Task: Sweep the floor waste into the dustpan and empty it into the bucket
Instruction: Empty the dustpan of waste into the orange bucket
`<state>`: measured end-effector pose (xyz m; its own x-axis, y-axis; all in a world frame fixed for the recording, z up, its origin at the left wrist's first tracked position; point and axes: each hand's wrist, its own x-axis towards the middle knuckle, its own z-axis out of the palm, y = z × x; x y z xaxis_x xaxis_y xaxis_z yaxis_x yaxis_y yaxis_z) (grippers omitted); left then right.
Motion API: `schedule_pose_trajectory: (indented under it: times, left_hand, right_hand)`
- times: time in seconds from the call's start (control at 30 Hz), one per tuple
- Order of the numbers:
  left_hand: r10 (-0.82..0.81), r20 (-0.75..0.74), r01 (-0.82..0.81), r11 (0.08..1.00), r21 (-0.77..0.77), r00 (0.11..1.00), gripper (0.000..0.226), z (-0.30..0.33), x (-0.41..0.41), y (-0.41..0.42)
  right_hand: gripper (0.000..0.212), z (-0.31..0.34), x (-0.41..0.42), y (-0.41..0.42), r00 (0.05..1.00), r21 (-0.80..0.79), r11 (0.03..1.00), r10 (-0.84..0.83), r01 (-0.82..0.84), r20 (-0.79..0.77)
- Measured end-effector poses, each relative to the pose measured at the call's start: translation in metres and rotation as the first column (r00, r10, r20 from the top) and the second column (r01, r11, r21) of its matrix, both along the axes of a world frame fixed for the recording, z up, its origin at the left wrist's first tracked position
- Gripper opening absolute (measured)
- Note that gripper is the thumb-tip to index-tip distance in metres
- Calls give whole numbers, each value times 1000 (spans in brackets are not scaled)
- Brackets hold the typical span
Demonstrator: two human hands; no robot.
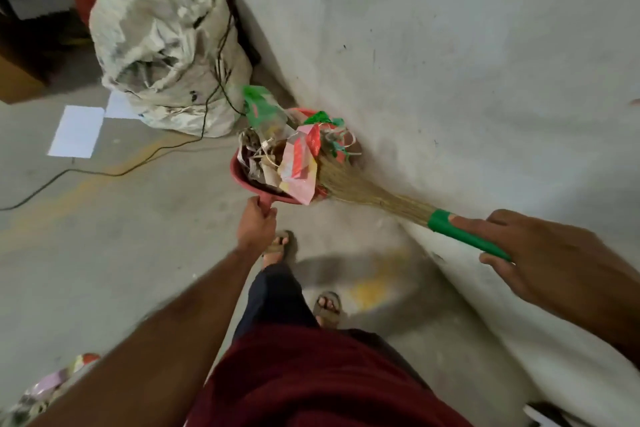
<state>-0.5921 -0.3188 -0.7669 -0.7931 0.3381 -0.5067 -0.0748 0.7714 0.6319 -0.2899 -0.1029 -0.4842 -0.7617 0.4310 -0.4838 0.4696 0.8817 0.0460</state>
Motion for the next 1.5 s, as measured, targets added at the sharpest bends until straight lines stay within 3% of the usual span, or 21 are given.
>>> schedule_pose_trajectory:
  times: [0.23,0.33,0.5,0.63,0.73,0.87,0.9,1.0,1.07,1.13,1.33,1.5]
  left_hand:
    - [-189,89,200,971,-133,978,35,-49,-67,61]
    - [-341,92,352,920,-172,936,41,-77,-111,83]
    - [-459,141,480,832,-277,877,51,-143,-186,120]
    - [-505,255,557,804,-208,825,36,-174,-217,158]
    - [-531,312,593,791,-150,788,53,-200,-229,180]
    - [-675,292,735,628,-255,677,37,-220,-226,201]
    - [-661,302,727,623,-291,687,37,-220,-225,205]
    - [-737,277,772,494,-400,616,76,-250,-233,208]
    - [-732,233,733,492,-470,640,73,-276,-241,206]
    - [-779,222,735,397,-549,586,57,-236,-240,215]
    - [-891,92,670,263,-694,445,26,-161,-245,235]
    - [-949,-9,659,226,-717,315,30,-142,-251,236]
  right_hand:
    - [59,-54,-70,25,982,-61,988,-130,140,139]
    - [59,-88,-114,36,970,-95,975,-184,201,159]
    - [58,-148,-188,60,961,-97,966,-221,239,167]
    - [55,-202,-234,79,954,-119,952,-264,281,141]
    - [55,-239,-251,90,938,-158,931,-301,328,172]
    - [56,-285,-246,91,890,-232,863,-407,448,206]
    - [56,-293,-245,87,877,-242,846,-433,475,208]
    - [56,-307,-242,71,844,-248,807,-506,537,178]
    - [57,-311,-241,62,827,-264,785,-542,561,148]
    - [58,-309,-241,57,802,-277,755,-582,595,136]
    - [57,-283,-245,40,735,-250,696,-664,674,136]
    - [56,-257,-237,20,731,-208,702,-672,681,122]
